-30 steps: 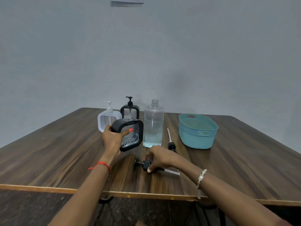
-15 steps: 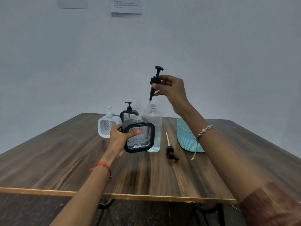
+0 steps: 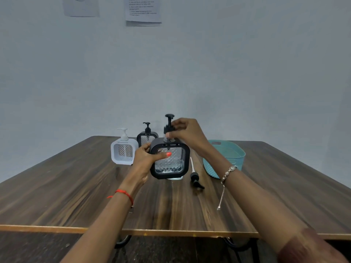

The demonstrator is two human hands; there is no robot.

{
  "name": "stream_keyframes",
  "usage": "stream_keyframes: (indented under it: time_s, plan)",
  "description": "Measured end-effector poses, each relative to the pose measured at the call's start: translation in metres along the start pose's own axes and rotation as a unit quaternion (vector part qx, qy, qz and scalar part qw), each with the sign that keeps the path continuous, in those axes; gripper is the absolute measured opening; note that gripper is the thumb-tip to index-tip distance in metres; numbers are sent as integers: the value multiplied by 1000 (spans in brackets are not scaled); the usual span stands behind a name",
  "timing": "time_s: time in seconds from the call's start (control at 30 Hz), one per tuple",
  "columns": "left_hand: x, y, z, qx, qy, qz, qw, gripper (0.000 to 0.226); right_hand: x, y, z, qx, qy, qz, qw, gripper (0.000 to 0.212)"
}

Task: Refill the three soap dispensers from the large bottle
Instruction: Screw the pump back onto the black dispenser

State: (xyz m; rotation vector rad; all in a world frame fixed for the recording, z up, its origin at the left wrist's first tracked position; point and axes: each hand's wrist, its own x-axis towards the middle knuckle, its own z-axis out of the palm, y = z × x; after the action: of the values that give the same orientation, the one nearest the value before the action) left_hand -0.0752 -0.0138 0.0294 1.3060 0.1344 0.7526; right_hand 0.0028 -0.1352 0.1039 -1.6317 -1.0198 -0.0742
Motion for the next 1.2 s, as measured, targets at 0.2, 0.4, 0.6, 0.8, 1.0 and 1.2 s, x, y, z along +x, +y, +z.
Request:
stream_keyframes:
  time_s: [0.2, 0.4, 0.6, 0.8, 1.0, 1.2]
  plan:
    - [-2, -3, 4, 4, -5, -5, 1000, 42, -9, 15, 0, -24, 41, 7, 999, 30]
    - [-2, -10, 11, -18, -3, -26, 999, 49, -15, 19, -1, 20, 70, 6, 997, 28]
    - [-3, -9, 11, -51, -30, -39, 998, 42, -13, 21, -16, 95, -40, 29, 994, 29]
    - [-3, -10, 16, -53, -30, -41, 997, 37, -14, 27, -12, 30, 39, 30, 998, 28]
    - [-2, -15, 19, -56, -18, -50, 997, 39, -19, 34, -9, 53, 90, 31, 994, 42]
    - [0, -15, 20, -52, -12, -49, 997, 39, -14, 27, -13, 188, 51, 59, 979, 21]
